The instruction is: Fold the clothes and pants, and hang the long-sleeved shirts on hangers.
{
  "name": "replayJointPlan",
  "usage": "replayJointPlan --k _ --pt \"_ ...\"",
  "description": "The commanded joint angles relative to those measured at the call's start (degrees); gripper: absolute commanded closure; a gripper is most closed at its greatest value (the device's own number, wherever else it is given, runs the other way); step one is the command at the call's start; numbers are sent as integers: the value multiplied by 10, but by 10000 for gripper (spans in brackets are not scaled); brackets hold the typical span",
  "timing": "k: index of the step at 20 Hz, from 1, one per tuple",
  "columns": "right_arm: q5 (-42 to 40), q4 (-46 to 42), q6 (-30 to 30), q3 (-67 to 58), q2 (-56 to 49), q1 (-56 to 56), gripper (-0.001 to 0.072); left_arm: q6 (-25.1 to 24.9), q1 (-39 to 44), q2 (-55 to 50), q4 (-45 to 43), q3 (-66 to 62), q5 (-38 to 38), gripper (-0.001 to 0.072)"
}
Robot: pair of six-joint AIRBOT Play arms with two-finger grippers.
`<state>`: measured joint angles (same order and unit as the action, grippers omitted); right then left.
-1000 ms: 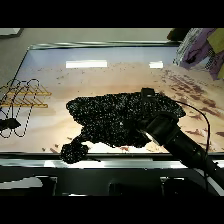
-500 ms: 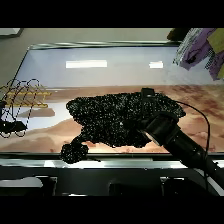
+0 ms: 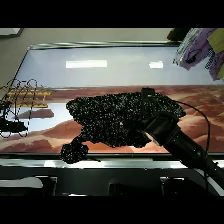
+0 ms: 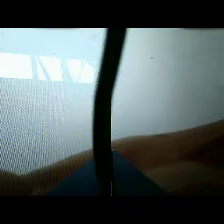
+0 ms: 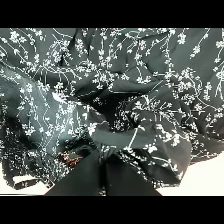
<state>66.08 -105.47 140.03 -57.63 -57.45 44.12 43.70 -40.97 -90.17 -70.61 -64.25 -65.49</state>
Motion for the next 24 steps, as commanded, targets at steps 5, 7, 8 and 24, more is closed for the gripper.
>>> replayJointPlan --k 5,7,8,24 --pt "2 -2 -1 0 1 1 682 6 16 37 73 -83 -5 685" --pt "2 -2 -1 0 1 1 682 30 24 53 73 -124 -5 685" --pt "2 -2 -1 0 1 1 682 37 29 62 72 -143 -5 685" --pt "29 -49 7 0 0 1 682 -95 246 430 189 60 -16 685"
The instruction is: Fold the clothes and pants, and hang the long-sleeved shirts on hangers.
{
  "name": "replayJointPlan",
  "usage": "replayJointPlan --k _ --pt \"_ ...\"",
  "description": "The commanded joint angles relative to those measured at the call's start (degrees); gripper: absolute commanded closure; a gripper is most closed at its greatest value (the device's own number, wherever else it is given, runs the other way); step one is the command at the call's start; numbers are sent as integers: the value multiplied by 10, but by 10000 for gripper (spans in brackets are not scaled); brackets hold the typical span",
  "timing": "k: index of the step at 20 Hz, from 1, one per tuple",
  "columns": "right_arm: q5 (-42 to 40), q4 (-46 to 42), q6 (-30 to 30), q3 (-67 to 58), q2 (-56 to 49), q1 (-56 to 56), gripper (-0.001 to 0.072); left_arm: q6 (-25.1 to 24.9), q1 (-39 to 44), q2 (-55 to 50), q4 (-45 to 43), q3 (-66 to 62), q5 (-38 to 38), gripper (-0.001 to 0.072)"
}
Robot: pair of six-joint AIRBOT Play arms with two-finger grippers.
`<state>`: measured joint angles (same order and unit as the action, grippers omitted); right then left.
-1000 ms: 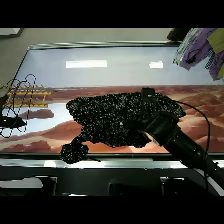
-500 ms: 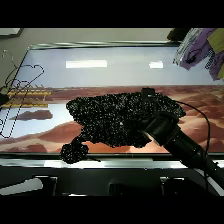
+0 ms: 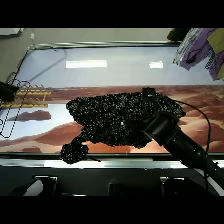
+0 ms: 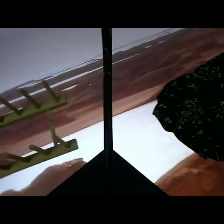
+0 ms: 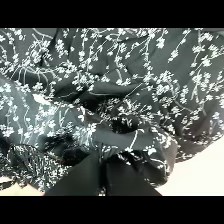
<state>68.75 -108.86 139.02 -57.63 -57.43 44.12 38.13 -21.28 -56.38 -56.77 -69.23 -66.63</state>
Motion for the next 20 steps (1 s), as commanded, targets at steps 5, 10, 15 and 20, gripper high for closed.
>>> replayJointPlan --k 5,10,15,20 --pt "3 -45 90 0 0 1 682 -54 118 216 78 250 -57 685" --pt "38 -80 120 0 -8 0 682 -82 121 267 160 307 -106 686" --pt "46 -88 160 0 -47 0 682 -95 121 267 199 312 -151 687" --pt "37 -104 267 0 -60 0 683 -95 121 265 213 365 -169 686"
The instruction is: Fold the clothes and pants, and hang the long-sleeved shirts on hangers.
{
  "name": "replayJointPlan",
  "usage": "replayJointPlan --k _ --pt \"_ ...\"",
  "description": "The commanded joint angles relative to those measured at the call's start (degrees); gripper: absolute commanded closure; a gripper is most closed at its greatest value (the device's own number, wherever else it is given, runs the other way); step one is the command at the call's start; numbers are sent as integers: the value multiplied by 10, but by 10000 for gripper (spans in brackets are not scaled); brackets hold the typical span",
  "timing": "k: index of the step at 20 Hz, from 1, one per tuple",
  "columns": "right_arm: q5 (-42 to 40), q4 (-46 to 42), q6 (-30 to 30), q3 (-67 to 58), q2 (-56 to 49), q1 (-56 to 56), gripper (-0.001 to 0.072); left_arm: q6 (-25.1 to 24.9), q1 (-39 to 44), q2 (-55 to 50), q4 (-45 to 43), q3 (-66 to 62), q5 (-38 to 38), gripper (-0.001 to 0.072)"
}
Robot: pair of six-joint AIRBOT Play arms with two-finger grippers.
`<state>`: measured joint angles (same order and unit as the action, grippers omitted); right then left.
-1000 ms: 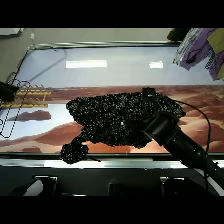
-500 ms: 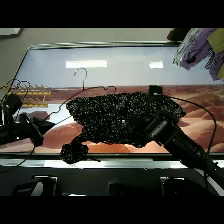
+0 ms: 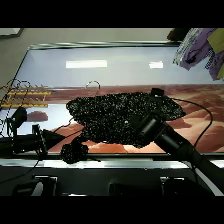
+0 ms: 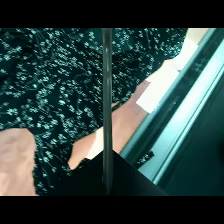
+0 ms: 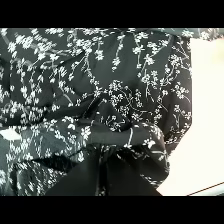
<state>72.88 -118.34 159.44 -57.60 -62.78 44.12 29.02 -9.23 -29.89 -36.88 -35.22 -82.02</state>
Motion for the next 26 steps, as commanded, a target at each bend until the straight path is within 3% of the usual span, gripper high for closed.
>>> replayJointPlan --k 1,11,16,19,23,26 --pt "-7 -6 71 0 -7 0 683 -4 0 0 14 33 -16 686" --pt "1 8 135 -2 -7 0 684 -21 0 -31 16 42 -30 686" --pt "-4 41 127 -4 1 -1 684 -23 0 -31 15 42 -31 686" --pt "-9 76 65 -4 24 -13 684 -36 -1 -31 15 42 -31 686" --pt "-37 179 -94 -4 57 -111 684 -61 -38 -31 16 42 -38 686" --pt "-33 223 -169 -4 56 -162 683 -93 -97 -31 55 42 -70 686"
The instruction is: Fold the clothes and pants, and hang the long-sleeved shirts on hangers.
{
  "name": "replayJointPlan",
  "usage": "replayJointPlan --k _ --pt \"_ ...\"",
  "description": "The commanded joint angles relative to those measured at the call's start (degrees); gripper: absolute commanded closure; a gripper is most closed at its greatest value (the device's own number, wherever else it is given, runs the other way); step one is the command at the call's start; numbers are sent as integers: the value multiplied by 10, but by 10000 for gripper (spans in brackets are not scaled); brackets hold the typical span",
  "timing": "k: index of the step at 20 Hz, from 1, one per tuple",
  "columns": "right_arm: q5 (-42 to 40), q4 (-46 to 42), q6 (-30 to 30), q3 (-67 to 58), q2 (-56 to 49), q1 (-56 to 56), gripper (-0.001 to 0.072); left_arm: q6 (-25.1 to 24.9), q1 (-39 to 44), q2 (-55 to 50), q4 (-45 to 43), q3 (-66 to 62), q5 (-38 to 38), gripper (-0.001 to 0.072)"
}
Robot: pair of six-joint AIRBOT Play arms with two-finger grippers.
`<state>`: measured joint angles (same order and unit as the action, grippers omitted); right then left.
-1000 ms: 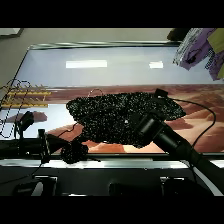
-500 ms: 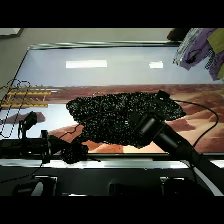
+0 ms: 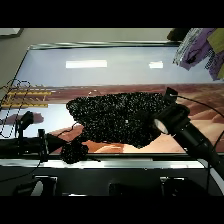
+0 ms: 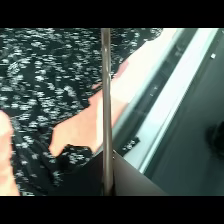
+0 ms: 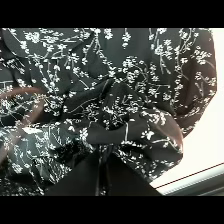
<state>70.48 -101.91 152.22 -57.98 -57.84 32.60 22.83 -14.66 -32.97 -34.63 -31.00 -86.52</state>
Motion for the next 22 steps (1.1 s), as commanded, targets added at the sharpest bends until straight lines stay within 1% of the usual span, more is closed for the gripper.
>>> replayJointPlan --k 1,3,6,9,11,18,22 --pt "-20 63 -113 0 6 -53 683 -36 -60 0 59 0 -35 686" --pt "-35 63 -123 1 2 -53 684 -41 -73 0 79 0 -41 686" --pt "-39 59 -120 1 -17 -53 683 -56 -60 -5 74 1 -67 685" --pt "-56 56 -85 1 -28 -53 684 -56 -45 -17 43 7 -69 685" --pt "-62 56 -74 1 -28 -53 684 -63 -38 -30 35 12 -67 685" --pt "-62 59 -73 1 -28 -53 683 -66 -37 -55 35 12 -58 685" --pt "-80 73 -87 0 -28 -53 684 -75 -5 -82 35 12 -49 684"
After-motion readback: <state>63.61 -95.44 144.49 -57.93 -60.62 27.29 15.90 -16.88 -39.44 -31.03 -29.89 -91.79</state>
